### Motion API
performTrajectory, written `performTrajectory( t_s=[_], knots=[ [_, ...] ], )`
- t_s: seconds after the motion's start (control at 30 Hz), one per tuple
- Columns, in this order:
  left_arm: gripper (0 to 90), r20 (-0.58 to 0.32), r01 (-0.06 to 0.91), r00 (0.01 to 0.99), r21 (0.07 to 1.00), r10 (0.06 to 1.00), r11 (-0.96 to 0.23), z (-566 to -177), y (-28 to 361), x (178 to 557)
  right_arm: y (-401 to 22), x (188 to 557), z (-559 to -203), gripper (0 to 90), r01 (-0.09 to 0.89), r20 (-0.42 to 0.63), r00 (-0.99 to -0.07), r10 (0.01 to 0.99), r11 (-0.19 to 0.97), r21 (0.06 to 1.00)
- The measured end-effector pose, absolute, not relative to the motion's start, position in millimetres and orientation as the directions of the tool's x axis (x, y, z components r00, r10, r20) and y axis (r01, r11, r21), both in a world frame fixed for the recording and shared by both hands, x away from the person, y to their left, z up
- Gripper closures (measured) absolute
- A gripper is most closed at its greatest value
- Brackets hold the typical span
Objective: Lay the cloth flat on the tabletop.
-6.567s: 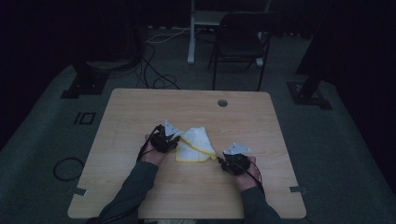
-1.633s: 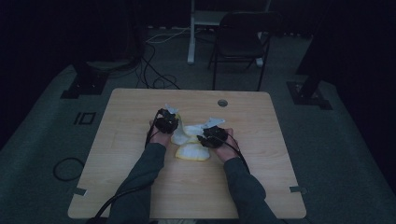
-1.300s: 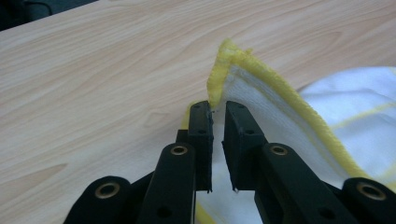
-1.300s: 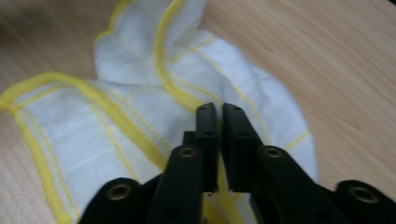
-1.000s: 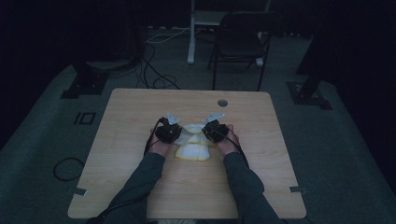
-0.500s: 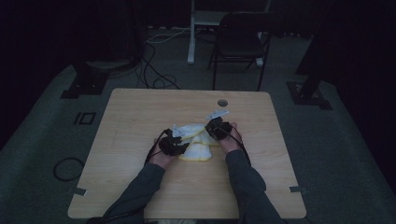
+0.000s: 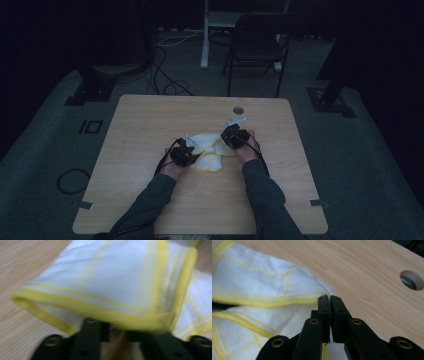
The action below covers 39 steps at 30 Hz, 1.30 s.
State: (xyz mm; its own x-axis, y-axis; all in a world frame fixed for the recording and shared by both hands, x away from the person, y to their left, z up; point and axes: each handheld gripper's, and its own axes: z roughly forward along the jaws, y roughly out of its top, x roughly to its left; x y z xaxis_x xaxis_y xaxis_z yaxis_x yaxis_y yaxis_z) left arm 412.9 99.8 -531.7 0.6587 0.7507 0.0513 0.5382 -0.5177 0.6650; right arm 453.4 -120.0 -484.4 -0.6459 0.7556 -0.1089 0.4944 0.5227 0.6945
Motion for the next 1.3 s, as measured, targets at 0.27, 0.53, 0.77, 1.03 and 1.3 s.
performTrajectory(
  t_s=[0.27,0.53,0.77,1.03,1.3],
  knots=[
    [84.6,0.038,0.522,0.654,0.700,0.755,-0.488,-524,122,411,-136,457,-478,87.4,0.526,-0.101,-0.601,0.793,0.487,0.697],
    [85.3,-0.049,0.530,0.615,0.765,0.787,-0.367,-505,151,417,-143,458,-475,87.5,0.543,-0.087,-0.585,0.807,0.468,0.697],
    [85.4,-0.031,0.490,0.614,0.799,0.788,-0.350,-478,157,416,-142,460,-478,87.4,0.562,-0.067,-0.583,0.809,0.462,0.686],
    [85.5,-0.006,0.461,0.632,0.807,0.775,-0.369,-464,145,415,-143,459,-480,81.6,0.578,-0.068,-0.577,0.814,0.466,0.669],
    [85.5,-0.004,0.458,0.623,0.813,0.782,-0.360,-457,140,419,-136,447,-477,64.1,0.532,-0.070,-0.604,0.794,0.467,0.706]
  ],
)
